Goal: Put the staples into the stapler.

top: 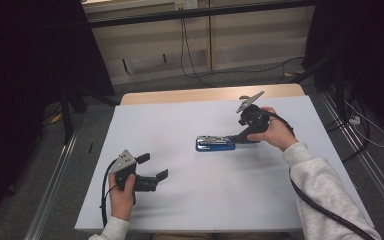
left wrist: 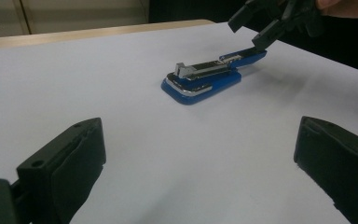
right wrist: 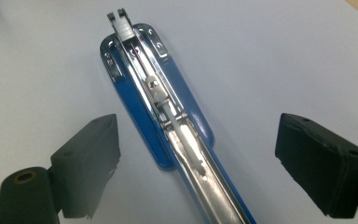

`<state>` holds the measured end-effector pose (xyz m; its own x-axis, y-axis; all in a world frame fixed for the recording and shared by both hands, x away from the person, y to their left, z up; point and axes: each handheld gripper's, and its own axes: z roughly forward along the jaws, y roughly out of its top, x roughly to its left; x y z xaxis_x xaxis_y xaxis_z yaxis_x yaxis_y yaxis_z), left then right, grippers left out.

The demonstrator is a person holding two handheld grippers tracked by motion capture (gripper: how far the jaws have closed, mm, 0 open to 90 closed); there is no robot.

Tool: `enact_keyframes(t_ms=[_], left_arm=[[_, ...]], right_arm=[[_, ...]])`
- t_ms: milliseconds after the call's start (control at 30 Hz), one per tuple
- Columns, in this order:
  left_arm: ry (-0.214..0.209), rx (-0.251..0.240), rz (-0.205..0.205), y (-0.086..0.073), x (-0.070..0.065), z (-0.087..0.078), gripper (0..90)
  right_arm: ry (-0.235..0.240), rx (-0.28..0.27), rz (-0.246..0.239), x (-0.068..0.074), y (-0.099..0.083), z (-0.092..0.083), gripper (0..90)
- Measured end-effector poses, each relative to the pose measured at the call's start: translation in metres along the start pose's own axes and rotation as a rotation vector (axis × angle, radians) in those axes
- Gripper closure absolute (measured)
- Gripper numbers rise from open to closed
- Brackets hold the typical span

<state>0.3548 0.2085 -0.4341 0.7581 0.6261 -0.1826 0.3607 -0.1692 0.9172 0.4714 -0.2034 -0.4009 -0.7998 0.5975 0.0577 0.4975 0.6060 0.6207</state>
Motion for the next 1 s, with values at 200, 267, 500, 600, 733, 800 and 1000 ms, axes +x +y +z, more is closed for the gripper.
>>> enact_keyframes(t_ms=[200, 267, 500, 600, 733, 800, 1000], left_arm=[[0.007, 0.004, -0.011, 0.003, 0.002, 0.007, 2.1], [0.005, 0.014, -0.017, 0.003, 0.003, 0.011, 2.1], [0.008, 0.011, -0.03, 0.012, 0.002, 0.027, 2.7], [0.015, 0.02, -0.032, 0.014, 0.003, 0.032, 2.7], [0.005, 0.021, -0.034, 0.018, 0.004, 0.048, 2.6], [0.006, 0.019, -0.039, 0.019, 0.005, 0.051, 2.8], [0.021, 0.048, -0.014, 0.027, 0.004, 0.069, 2.5]], right_arm=[[-0.015, -0.044, 0.031, 0.002, -0.011, -0.005, 11.6], [-0.031, -0.064, 0.037, 0.002, -0.016, -0.007, 10.5], [-0.065, -0.081, 0.053, 0.004, -0.025, -0.014, 9.0], [-0.079, -0.066, 0.056, 0.005, -0.031, -0.015, 8.9], [-0.085, -0.084, 0.074, 0.005, -0.037, -0.018, 8.4], [-0.093, -0.085, 0.074, 0.005, -0.039, -0.019, 8.4], [-0.113, -0.094, 0.09, 0.003, -0.05, -0.028, 8.2]])
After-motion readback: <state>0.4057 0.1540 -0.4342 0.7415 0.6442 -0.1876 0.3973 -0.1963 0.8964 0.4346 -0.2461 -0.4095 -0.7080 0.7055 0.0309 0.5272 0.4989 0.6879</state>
